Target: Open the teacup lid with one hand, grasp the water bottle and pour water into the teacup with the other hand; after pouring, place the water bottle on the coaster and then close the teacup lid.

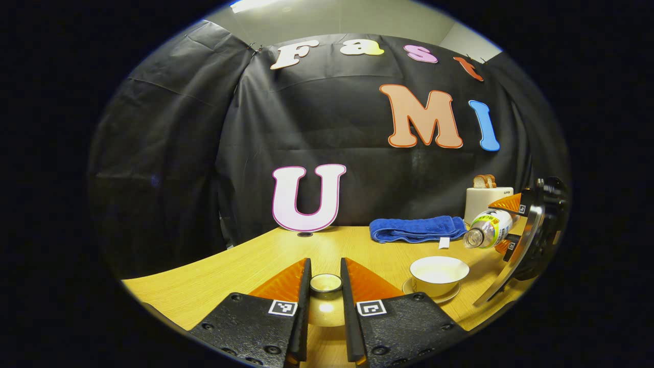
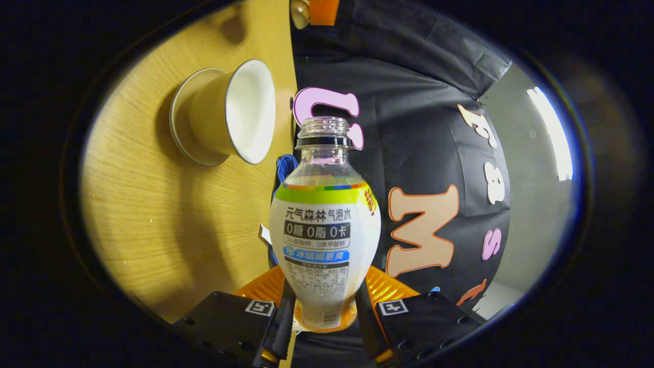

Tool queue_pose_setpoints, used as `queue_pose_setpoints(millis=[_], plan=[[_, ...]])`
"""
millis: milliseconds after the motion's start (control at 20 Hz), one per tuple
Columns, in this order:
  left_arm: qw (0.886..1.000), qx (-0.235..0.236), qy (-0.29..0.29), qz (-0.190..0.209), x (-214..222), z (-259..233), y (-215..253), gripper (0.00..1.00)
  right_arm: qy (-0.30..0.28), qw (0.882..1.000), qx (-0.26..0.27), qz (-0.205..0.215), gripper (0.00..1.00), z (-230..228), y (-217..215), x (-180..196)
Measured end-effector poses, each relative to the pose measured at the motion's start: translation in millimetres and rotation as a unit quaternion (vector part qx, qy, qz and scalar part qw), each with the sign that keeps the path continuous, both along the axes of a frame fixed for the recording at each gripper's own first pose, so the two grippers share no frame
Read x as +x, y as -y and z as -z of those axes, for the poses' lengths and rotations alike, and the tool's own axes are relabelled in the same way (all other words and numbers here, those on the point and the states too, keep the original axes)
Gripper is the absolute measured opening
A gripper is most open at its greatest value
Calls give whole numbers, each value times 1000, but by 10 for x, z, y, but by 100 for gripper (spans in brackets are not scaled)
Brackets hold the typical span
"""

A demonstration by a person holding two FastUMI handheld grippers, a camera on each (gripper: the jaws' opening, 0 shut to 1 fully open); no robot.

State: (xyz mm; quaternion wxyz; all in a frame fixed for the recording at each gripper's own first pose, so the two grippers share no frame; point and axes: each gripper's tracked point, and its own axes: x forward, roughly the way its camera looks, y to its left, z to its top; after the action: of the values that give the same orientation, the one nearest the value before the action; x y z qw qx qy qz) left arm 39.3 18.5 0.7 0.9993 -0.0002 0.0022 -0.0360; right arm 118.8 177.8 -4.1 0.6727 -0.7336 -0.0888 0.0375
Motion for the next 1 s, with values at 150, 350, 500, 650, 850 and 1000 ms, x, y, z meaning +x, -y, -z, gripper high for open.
queue_pose_setpoints(millis=[150,350,500,650,850,1000], plan=[[1000,0,0,0,-5,0,-3,27,18,999,-33,-3,59,-49,-33,40],[1000,0,0,0,-3,0,-1,27,42,996,-72,-13,59,-117,-80,41],[1000,0,0,0,-1,2,2,27,56,995,-87,-13,59,-165,-79,59],[1000,0,0,0,-4,3,-1,27,69,993,-98,-12,59,-210,-98,68],[1000,0,0,0,0,4,-2,27,95,988,-117,-21,59,-335,-157,68],[1000,0,0,0,0,-2,0,27,110,984,-135,-28,59,-385,-222,89]])
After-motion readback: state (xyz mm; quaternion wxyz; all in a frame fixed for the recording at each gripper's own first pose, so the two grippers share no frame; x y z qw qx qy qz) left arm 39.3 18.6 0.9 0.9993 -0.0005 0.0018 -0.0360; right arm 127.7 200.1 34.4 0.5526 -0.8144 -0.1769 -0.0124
